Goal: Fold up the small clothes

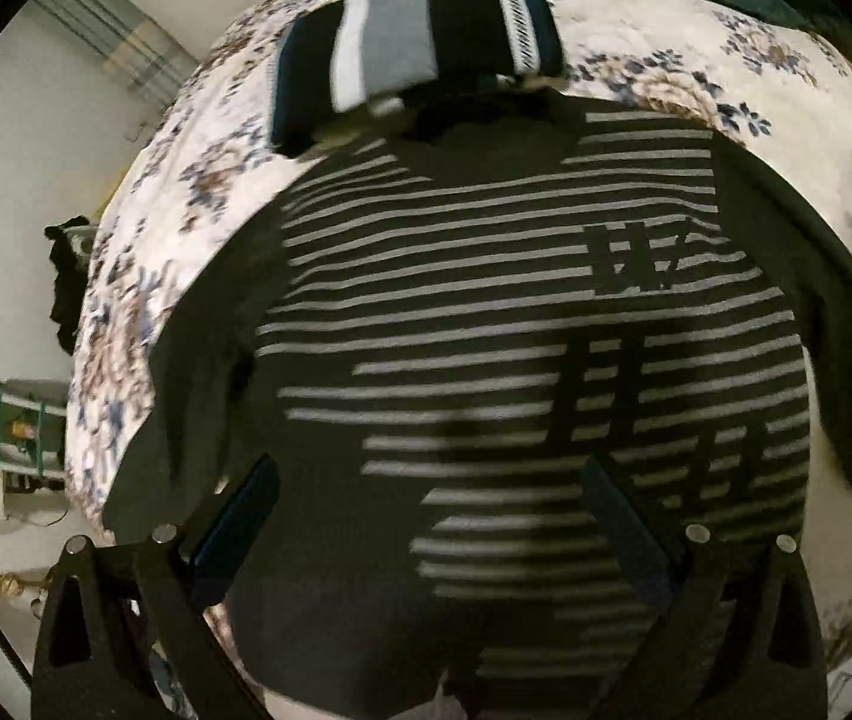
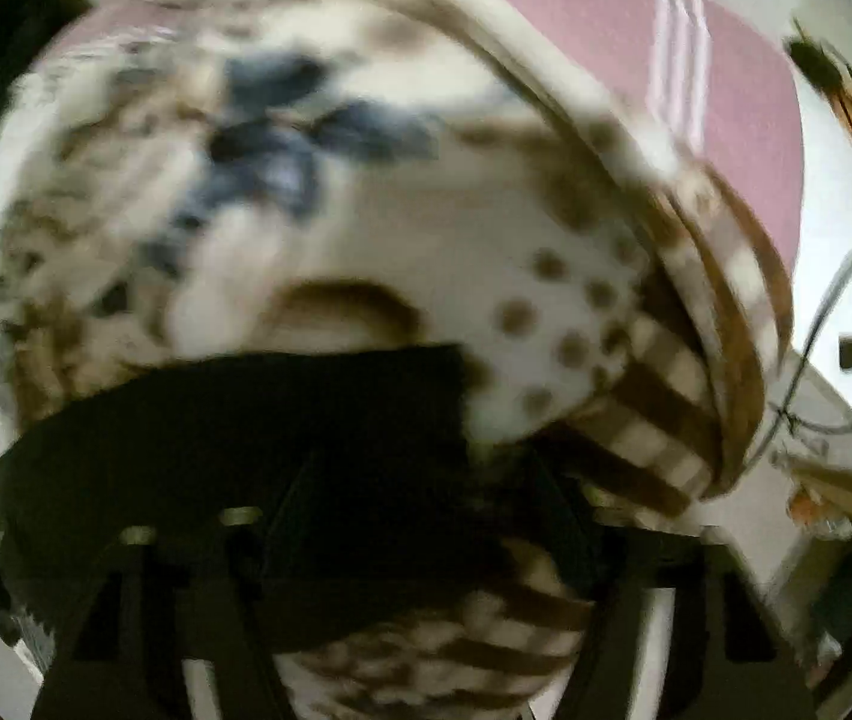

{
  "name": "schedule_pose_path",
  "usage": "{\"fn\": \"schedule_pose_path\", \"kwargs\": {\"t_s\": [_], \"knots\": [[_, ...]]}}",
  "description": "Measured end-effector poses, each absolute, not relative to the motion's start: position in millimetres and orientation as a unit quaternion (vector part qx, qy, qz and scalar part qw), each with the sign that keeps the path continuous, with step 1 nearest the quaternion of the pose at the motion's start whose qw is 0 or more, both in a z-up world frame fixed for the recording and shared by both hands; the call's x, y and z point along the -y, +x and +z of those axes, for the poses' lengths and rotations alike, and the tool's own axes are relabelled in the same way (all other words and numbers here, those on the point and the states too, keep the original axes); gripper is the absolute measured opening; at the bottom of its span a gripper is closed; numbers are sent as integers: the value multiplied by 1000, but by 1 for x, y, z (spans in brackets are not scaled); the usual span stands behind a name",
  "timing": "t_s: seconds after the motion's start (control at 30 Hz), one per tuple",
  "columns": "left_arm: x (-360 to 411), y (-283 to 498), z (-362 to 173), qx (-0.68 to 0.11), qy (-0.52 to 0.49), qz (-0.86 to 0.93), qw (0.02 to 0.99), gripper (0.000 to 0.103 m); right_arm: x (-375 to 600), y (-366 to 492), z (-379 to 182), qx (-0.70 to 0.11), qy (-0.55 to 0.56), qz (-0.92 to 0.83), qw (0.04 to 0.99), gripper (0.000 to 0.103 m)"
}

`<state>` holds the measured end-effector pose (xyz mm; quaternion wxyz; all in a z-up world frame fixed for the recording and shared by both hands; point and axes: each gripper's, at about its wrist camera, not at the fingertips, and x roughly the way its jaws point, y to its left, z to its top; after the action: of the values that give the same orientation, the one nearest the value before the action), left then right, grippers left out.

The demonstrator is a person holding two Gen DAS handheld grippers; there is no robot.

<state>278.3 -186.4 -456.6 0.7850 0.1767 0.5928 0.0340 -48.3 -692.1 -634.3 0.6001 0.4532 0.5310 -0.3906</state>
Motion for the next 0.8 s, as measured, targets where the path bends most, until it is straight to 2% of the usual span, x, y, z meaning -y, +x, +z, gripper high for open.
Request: {"fn": "schedule_pose_path", "kwargs": {"t_s": [0.03,0.23,0.37,0.43,0.5,0.57,0.6,0.63,0.8], "knots": [[190,282,-464,-594,175,31,785,103,690,-42,-627,-527,453,-376,613,7],[207,297,-476,-597,155,7,787,103,729,-14,-545,-477,396,-404,673,7],[220,299,-471,-592,149,-11,792,103,770,-9,-532,-463,376,-417,686,6],[227,301,-471,-590,147,-17,794,103,787,1,-543,-485,383,-408,672,7],[230,301,-472,-591,144,-21,793,103,799,8,-563,-519,401,-406,637,12],[235,301,-474,-593,141,-24,792,103,808,-11,-576,-505,453,-409,610,46],[236,301,-475,-593,141,-26,792,103,809,-26,-578,-474,487,-416,605,51],[237,300,-475,-593,141,-27,792,103,806,-39,-579,-451,512,-421,597,54],[238,292,-489,-603,149,-29,783,103,783,-74,-628,-366,652,-372,550,54]]}}
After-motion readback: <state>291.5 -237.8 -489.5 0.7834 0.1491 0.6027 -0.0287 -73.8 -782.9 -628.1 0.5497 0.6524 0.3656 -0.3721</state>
